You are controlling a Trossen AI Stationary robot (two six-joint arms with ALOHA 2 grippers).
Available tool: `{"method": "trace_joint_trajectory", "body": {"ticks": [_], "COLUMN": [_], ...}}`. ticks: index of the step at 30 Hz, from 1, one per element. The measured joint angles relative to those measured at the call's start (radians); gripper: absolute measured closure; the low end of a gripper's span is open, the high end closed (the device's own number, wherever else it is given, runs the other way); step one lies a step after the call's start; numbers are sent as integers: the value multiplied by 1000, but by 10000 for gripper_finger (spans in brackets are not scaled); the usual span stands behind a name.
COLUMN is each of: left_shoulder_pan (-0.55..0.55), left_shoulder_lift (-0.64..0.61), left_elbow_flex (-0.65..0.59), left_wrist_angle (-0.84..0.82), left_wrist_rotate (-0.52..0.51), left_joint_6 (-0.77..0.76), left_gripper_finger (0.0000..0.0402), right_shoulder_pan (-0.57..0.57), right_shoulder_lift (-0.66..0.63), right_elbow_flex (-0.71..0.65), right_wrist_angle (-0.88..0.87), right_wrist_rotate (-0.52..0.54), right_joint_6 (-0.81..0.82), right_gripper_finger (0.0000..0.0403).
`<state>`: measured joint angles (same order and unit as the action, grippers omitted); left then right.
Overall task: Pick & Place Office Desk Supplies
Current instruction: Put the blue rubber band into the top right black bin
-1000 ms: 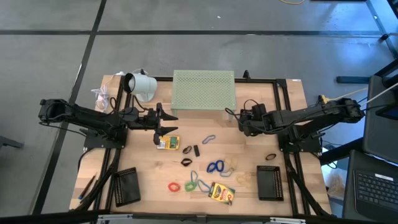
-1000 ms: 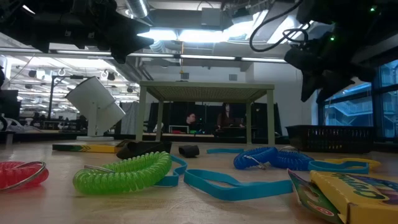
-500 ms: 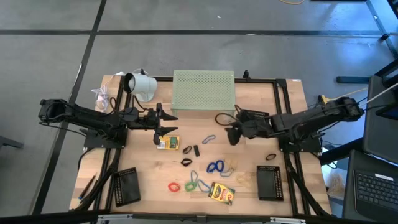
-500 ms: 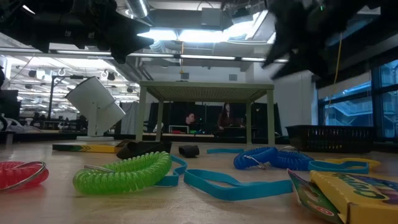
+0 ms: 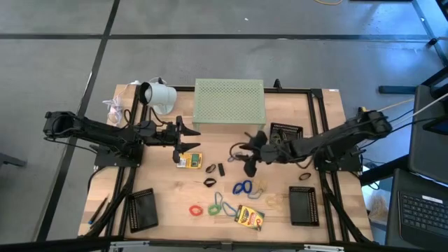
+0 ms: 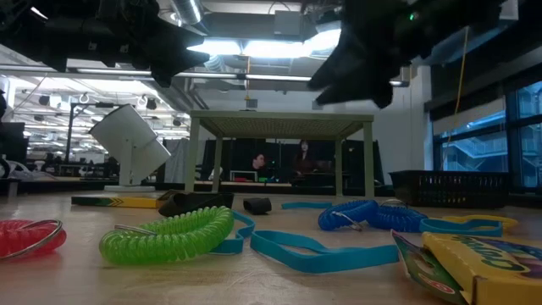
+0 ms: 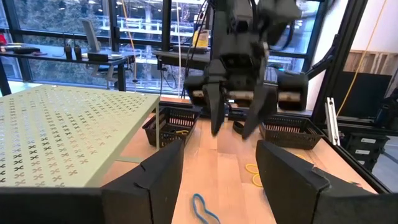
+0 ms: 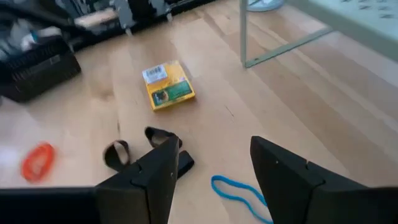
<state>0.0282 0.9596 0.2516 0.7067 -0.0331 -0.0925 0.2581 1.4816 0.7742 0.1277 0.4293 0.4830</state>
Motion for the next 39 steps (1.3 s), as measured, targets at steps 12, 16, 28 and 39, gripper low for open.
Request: {"method": "trace_joint_trajectory", "body": {"ticks": [12,16,28,39], "left_shoulder_pan": [0,0,0,0], "left_shoulder_lift": [0,0,0,0], "left_elbow_flex": [0,0,0,0], "left_wrist_angle": [0,0,0,0], "left_wrist_rotate": [0,0,0,0], "left_joint_6": [0,0,1,1], "left_gripper_finger": [203,203,203,203], "right_shoulder_pan": [-3,-26,-127,-191], "right_shoulder_lift": [226,268,316,315], "right_elbow_flex": [0,0,0,0], "right_wrist_angle": [180,179,168,17], "right_wrist_rotate": [-105,-84,-270,-333], "right_joint_6": [-109,-109,-265,-334], "right_gripper_finger": [199,199,199,199]}}
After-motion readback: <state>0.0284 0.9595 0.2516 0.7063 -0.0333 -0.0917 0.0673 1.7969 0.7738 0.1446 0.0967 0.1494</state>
